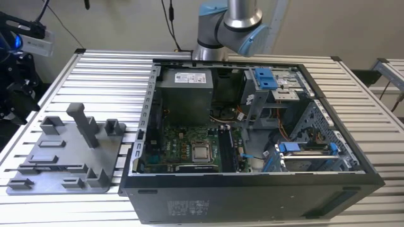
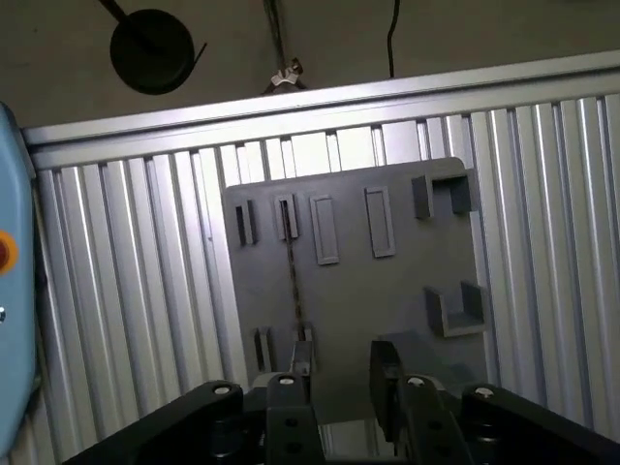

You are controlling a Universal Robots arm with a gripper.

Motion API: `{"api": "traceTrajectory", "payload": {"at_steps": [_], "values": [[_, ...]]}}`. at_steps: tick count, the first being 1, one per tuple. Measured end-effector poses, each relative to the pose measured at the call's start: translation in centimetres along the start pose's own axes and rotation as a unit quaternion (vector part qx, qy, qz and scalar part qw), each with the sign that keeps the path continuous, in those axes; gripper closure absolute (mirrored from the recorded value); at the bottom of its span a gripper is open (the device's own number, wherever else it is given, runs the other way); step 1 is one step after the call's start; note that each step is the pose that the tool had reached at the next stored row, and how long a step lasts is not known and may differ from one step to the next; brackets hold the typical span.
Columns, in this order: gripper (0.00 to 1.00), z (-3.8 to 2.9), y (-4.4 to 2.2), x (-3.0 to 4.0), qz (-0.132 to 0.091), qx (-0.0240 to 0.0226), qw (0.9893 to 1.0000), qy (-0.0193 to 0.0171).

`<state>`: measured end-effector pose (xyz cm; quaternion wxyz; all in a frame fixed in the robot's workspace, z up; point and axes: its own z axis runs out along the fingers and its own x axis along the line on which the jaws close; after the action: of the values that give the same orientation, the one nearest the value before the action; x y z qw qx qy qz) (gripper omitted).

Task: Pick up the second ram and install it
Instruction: 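Pick up the second ram and move it above second insertion slot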

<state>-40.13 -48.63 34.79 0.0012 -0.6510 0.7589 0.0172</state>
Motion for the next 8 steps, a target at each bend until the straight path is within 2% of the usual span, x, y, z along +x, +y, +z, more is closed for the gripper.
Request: {"api": "traceTrajectory", "payload": {"at_steps": [1, 4, 8], "values": [[0.58, 0.0, 0.0, 0.0, 0.0, 0.0, 1.0, 0.0], [0.58, 0.04, 0.0, 0.0, 0.0, 0.0, 1.0, 0.0001], [0.58, 0.47, -0.01, 0.01, 0.0, 0.0, 1.0, 0.0001]]}}
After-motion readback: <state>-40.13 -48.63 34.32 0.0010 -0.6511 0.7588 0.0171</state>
